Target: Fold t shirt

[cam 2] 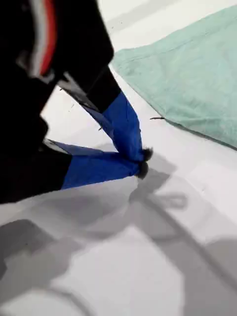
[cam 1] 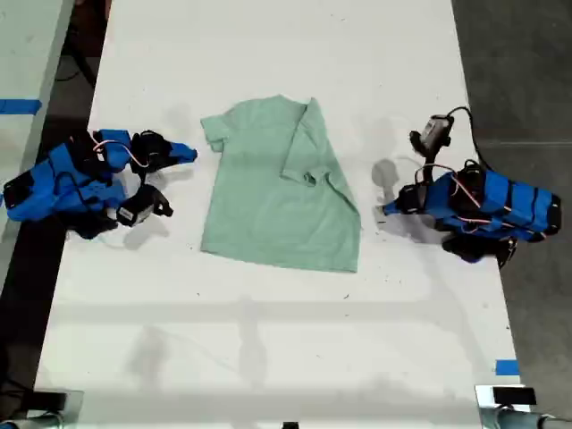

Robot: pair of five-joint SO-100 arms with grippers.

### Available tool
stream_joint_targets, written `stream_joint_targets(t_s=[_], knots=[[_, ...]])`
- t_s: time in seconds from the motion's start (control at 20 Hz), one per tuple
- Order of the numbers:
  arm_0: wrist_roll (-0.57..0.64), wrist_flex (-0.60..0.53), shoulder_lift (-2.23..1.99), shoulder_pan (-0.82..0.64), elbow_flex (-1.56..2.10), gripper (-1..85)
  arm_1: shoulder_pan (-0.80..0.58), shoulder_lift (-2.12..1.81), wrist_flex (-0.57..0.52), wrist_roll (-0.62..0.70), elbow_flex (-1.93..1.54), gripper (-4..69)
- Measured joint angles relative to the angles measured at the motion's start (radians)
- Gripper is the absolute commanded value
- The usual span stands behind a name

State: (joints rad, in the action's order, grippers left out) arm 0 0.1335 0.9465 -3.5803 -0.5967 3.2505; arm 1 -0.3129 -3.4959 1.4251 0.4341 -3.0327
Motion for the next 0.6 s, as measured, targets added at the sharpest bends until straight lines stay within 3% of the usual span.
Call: stream_joint_targets(t_s=[0.45, 0.5, 0.6], knots=[[-0.074, 0.020, 0.000, 0.035, 0.000, -0.3, 0.037, 0.000, 0.000, -0.008, 0.000, -1.5], [-0.072, 0.008, 0.000, 0.035, 0.000, -0.3, 0.037, 0.000, 0.000, -0.009, 0.000, -1.5], [0.020, -0.124, 0.000, 0.104, 0.000, -0.3, 0.037, 0.000, 0.000, -0.009, 0.000, -1.5]])
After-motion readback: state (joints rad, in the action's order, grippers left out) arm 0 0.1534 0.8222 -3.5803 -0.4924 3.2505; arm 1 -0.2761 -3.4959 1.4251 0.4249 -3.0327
